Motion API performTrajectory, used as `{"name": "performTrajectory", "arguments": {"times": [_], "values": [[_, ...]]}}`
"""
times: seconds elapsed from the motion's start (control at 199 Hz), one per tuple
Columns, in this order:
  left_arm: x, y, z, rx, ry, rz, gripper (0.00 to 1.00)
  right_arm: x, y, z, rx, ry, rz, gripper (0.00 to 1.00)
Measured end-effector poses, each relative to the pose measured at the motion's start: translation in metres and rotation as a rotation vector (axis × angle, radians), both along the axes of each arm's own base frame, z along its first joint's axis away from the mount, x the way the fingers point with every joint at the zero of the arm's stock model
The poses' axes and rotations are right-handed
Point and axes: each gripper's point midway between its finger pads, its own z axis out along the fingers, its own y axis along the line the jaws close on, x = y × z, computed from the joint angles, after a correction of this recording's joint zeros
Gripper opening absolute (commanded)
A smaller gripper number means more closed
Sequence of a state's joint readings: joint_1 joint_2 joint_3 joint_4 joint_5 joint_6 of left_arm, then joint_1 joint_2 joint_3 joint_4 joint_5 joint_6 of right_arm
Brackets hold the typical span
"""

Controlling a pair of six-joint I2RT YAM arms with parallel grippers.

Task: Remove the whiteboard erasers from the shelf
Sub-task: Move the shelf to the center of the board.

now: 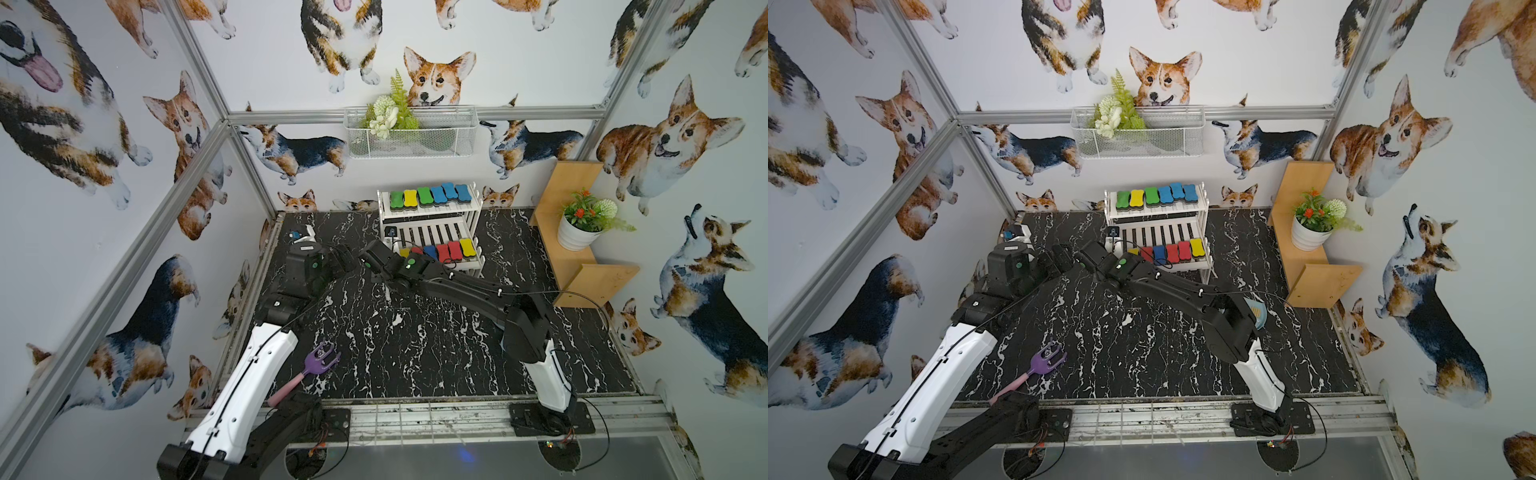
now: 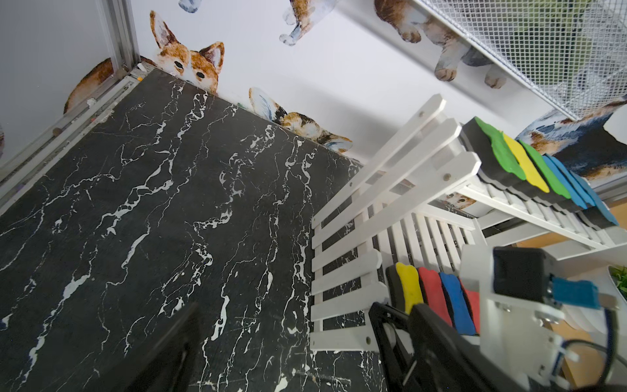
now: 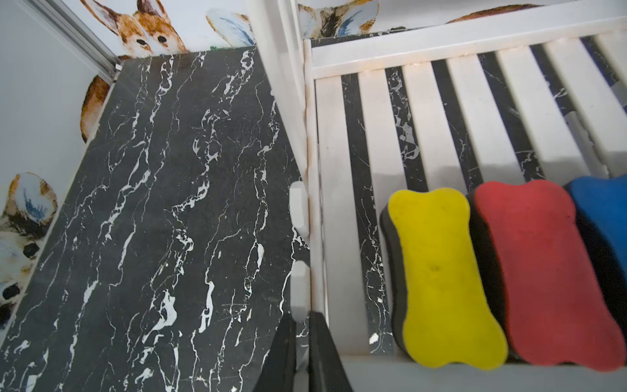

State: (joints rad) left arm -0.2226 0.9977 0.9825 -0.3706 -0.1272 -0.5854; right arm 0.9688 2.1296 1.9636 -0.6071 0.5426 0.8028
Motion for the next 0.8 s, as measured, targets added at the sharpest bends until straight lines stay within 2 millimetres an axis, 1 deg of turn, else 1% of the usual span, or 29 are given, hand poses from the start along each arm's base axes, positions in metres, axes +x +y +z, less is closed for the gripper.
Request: {"name": "performTrajectory", "arguments": {"times": [0.281,0.307,0.357,0.457,0.508,0.618,0.669,0.724,0.804], "values": [[-0.001,0.002,-0.001,0.009,0.004,0.004,1.0,0.006,0.018,0.0,0.051,0.0,-0.012,0.0],[-0.001,0.003,-0.001,0.01,0.005,0.005,1.0,0.007,0.02,0.0,0.057,0.001,-0.013,0.01],[-0.001,0.003,0.0,0.013,0.004,0.003,1.0,0.008,0.022,-0.001,0.067,0.003,-0.014,0.06],[0.0,0.003,0.001,0.015,-0.001,0.004,1.0,0.007,0.024,-0.002,0.071,0.009,-0.01,0.25],[0.0,0.004,0.001,0.015,0.001,0.004,1.0,0.006,0.029,-0.002,0.093,0.021,0.005,0.33],[0.0,0.004,0.002,0.014,0.001,0.003,1.0,0.006,0.035,0.008,0.128,0.002,0.016,0.44],[0.0,0.003,0.005,0.012,-0.004,0.002,1.0,0.005,0.037,0.014,0.143,-0.002,0.027,0.46],[0.001,0.003,0.007,0.009,-0.009,-0.001,1.0,0.004,0.037,0.027,0.159,-0.019,0.042,0.47],[0.001,0.0,0.012,0.001,-0.019,-0.012,1.0,-0.001,0.032,0.053,0.181,-0.048,0.07,0.47]]}}
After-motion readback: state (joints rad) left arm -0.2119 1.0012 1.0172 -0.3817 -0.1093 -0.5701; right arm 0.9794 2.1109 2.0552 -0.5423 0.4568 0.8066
